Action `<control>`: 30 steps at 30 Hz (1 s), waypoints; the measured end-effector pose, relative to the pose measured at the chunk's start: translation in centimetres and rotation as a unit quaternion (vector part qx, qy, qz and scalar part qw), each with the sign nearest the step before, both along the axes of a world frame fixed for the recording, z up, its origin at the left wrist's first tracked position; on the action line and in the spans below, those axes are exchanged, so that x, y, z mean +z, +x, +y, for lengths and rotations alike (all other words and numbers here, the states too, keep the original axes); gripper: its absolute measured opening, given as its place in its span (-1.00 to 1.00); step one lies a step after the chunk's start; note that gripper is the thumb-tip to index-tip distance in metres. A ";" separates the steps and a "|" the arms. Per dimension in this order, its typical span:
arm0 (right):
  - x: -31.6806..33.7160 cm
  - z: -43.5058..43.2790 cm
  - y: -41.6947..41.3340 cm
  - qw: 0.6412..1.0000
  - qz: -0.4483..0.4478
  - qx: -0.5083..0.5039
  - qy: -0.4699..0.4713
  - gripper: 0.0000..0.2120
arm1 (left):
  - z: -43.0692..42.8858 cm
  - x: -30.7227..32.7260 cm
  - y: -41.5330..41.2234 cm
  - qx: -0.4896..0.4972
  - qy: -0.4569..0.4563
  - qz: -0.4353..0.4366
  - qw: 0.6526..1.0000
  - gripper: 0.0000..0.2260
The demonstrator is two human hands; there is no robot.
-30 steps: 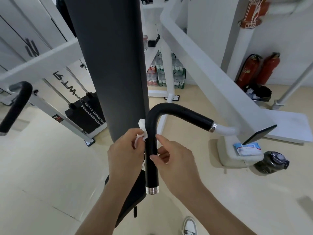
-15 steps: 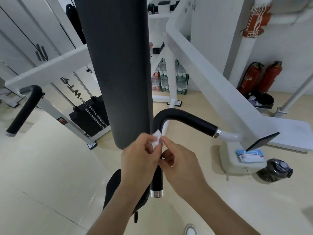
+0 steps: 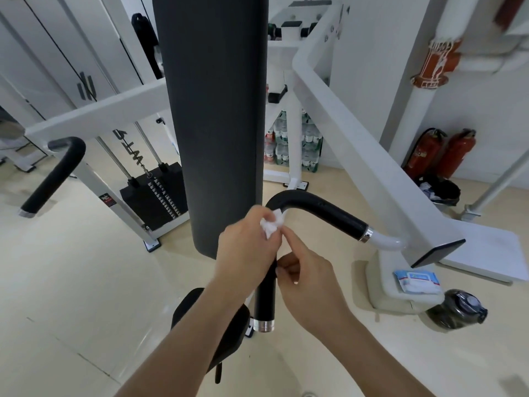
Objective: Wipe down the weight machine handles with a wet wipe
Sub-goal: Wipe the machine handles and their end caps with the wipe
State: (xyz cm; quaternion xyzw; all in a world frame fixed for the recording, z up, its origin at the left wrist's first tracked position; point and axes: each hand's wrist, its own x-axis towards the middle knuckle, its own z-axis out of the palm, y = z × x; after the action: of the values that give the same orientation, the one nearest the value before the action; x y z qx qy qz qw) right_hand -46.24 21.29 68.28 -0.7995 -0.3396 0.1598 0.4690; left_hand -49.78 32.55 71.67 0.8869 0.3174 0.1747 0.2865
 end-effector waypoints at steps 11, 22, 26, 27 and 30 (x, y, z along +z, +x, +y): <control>0.5 2.4 0.9 0.995 -0.026 -0.061 0.077 -0.62 | 0.2 -0.3 -2.6 -0.121 -0.084 -0.003 0.989 -0.61; 0.0 3.1 -2.2 0.972 -0.119 -0.204 0.015 -0.89 | 4.6 -1.3 -2.8 -0.196 -0.155 -0.085 0.965 -0.80; 0.4 4.1 -1.9 0.961 -0.167 -0.223 -0.006 -0.89 | 5.5 -1.9 -2.6 -0.177 -0.141 -0.120 0.967 -0.78; 0.6 4.4 -1.8 0.958 -0.186 -0.218 -0.013 -0.91 | 5.5 -2.0 -2.8 -0.166 -0.135 -0.130 0.968 -0.76; 1.5 5.9 -0.3 0.953 -0.195 -0.229 -0.024 -0.94 | 5.0 -2.5 -3.3 -0.153 -0.121 -0.137 0.971 -0.80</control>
State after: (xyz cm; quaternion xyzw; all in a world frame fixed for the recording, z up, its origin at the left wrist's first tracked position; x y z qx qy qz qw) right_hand -46.51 27.22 69.79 -0.8822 -0.2284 -0.1031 0.3986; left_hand -53.07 37.55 69.17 0.8513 0.1545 0.2083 0.4561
